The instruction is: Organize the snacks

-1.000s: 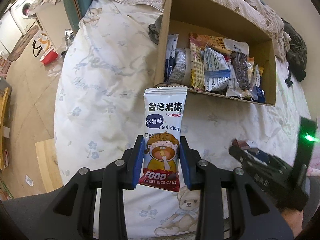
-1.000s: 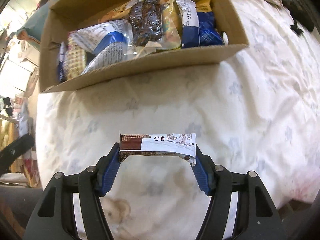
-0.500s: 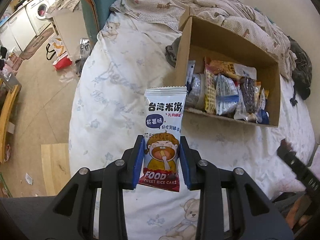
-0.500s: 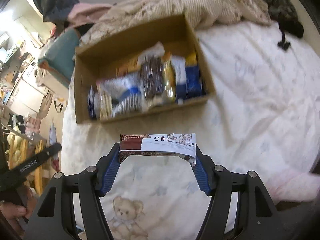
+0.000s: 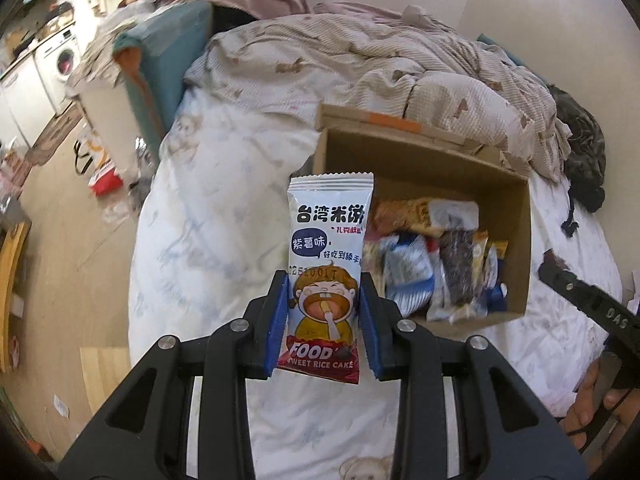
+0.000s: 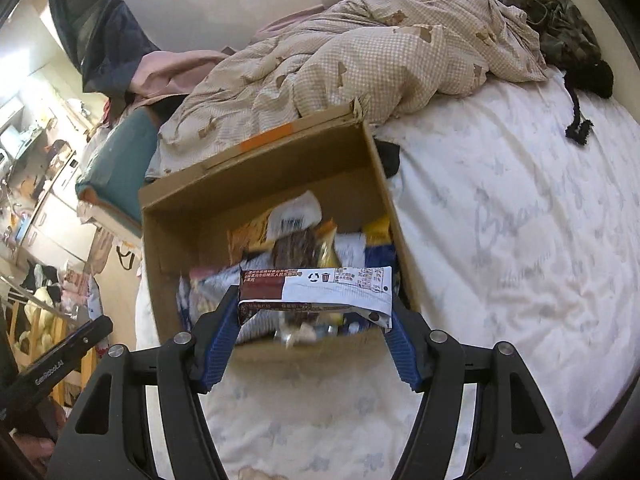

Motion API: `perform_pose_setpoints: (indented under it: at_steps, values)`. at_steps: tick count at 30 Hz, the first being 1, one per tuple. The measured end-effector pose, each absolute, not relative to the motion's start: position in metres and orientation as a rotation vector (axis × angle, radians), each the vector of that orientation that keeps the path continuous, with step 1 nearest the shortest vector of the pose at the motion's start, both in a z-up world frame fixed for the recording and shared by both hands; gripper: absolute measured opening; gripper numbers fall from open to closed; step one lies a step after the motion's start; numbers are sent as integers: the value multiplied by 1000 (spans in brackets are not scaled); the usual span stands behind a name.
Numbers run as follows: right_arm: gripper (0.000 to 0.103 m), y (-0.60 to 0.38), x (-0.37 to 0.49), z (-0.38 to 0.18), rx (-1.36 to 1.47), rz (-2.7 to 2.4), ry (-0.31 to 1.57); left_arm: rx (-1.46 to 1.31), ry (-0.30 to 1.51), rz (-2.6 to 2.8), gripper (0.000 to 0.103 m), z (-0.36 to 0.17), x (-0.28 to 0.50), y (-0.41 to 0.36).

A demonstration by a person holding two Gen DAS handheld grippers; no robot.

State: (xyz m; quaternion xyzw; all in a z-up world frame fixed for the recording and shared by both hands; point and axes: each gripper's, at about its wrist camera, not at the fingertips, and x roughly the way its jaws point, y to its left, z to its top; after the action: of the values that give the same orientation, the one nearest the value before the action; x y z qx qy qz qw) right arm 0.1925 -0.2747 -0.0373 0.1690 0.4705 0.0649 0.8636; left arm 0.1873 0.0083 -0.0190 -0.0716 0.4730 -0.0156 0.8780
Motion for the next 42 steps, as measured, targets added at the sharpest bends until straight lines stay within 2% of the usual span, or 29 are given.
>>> perform_pose_setpoints:
  at_steps: [10, 18, 26, 27, 29, 30, 31, 32, 35, 42]
  values:
    - [71, -249, 244, -60, 292, 196, 1003, -103, 979, -101, 30, -40, 245, -23]
    - [71, -244, 257, -82, 386, 300, 1063, -105, 1035, -119, 30, -69, 258, -33]
    - [72, -242, 257, -86, 462, 339, 1085, -76, 1045, -127, 31, -72, 253, -41]
    - [76, -242, 257, -86, 466, 339, 1087, -73, 1051, -130, 34, -72, 252, -42]
    - [79, -244, 255, -85, 492, 336, 1078, -63, 1046, -135, 59, -71, 249, -43]
    - [80, -245, 254, -82, 496, 345, 1063, -51, 1016, -132, 67, -67, 245, -44]
    - [86, -246, 253, -78, 490, 349, 1047, -35, 989, -117, 83, -63, 242, -44]
    - [89, -247, 251, -73, 482, 345, 1025, -27, 967, -108, 91, -59, 239, -43]
    - [93, -254, 246, -61, 479, 319, 973, -39, 926, -107, 91, -49, 232, -39]
    - [93, -260, 221, -37, 435, 280, 917, -65, 822, -58, 91, -14, 207, -17]
